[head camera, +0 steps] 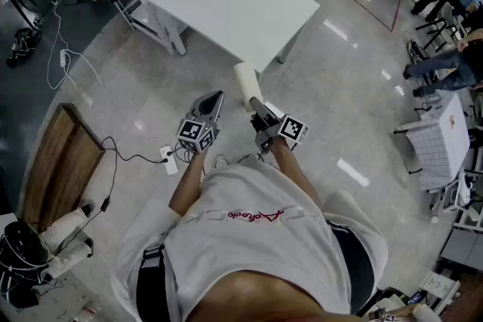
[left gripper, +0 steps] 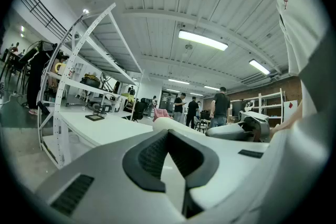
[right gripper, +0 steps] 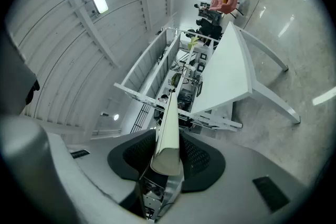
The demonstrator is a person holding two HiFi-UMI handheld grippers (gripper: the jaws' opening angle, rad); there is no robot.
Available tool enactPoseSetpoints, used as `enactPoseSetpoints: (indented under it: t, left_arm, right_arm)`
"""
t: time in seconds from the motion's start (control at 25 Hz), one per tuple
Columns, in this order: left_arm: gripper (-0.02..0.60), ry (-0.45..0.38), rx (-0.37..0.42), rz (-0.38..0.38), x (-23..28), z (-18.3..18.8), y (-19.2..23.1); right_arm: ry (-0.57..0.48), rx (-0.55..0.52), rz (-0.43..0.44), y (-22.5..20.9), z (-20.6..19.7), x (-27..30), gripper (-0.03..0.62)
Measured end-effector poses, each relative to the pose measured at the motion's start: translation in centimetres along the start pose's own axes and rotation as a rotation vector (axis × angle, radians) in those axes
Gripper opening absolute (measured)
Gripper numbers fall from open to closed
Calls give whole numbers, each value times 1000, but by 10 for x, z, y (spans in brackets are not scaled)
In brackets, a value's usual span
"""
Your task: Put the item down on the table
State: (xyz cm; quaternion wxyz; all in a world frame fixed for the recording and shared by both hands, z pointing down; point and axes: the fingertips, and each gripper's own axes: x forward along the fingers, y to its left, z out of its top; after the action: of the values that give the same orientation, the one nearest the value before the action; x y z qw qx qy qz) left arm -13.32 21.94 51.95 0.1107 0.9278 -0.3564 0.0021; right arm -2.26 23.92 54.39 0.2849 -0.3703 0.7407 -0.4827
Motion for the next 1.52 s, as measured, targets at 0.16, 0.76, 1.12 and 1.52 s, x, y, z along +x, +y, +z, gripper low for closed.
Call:
enactPoseSetpoints:
  t: [0.16,0.76,1.12,1.52]
  left_arm:
    - [14,-19,19,-31,15,9,0]
    - [14,20,35,-58,32,1,-9]
    - [14,53,39,-43,56,-3,-17]
    - [13,61,33,-4,74,-18,-36]
  right_arm:
    - [-11,21,20,-4,7,14,167]
    - [-44,61,52,-9,17,14,167]
    - [-40,61,57,-23,43,11,166]
    - [-27,59,72,-40,72,-6,167]
